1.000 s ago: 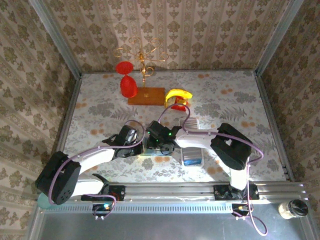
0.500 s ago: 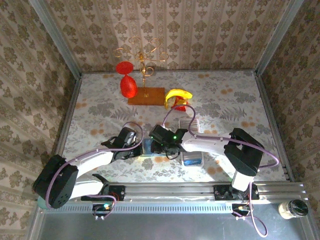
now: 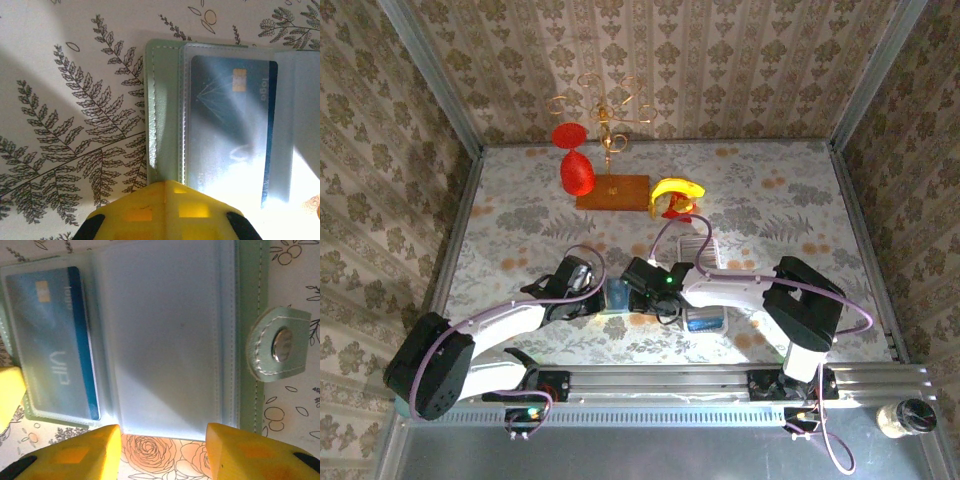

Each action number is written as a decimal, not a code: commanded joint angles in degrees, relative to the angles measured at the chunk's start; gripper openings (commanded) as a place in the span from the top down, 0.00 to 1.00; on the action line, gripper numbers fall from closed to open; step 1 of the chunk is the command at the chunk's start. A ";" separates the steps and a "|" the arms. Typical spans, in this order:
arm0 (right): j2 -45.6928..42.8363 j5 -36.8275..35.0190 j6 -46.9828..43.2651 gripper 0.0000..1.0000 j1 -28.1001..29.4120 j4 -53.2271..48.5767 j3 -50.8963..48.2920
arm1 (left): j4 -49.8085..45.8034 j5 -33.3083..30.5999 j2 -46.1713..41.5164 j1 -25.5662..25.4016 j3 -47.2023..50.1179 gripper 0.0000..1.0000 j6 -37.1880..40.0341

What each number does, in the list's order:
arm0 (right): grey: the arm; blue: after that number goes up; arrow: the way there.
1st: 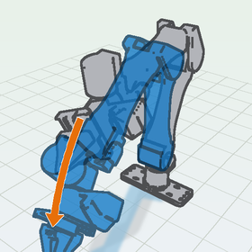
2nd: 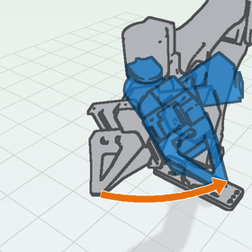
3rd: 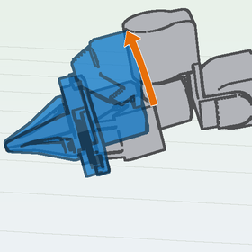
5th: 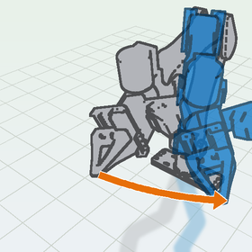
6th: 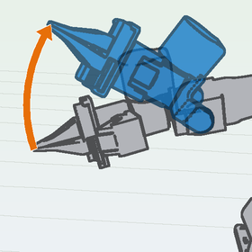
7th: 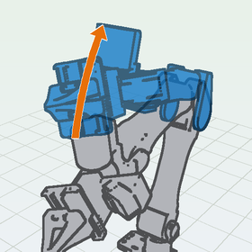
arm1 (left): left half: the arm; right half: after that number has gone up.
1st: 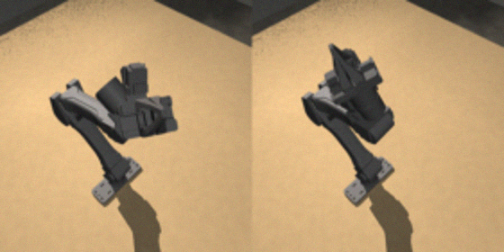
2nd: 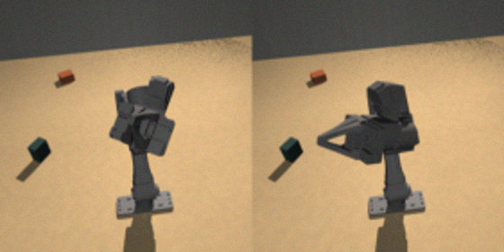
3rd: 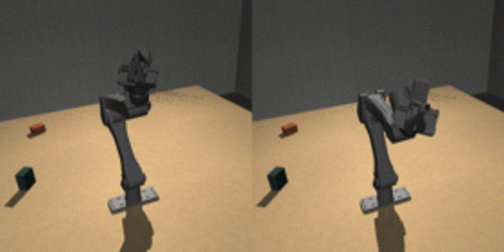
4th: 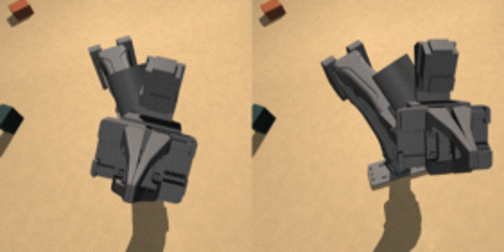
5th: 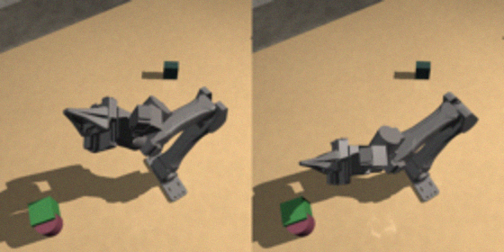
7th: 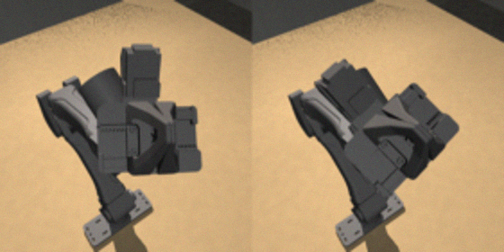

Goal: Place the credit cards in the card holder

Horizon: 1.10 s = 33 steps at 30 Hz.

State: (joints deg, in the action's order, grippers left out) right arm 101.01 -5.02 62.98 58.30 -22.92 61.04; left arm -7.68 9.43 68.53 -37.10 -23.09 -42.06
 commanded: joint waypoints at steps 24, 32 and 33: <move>3.60 0.58 3.36 0.51 0.23 11.67 0.96 | -4.14 0.41 -0.33 -0.55 2.70 1.00 -0.76; 3.50 1.49 4.49 0.52 0.32 16.42 0.11 | -3.91 0.41 -0.46 -0.60 2.70 1.00 -0.91; 3.61 1.67 4.97 0.51 0.36 17.43 -0.18 | -3.87 0.42 -0.55 -0.60 2.79 1.00 -0.85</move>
State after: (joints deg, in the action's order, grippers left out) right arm 104.01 -3.81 66.13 58.30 -8.71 62.08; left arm -6.94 9.58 68.12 -37.10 -22.46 -42.09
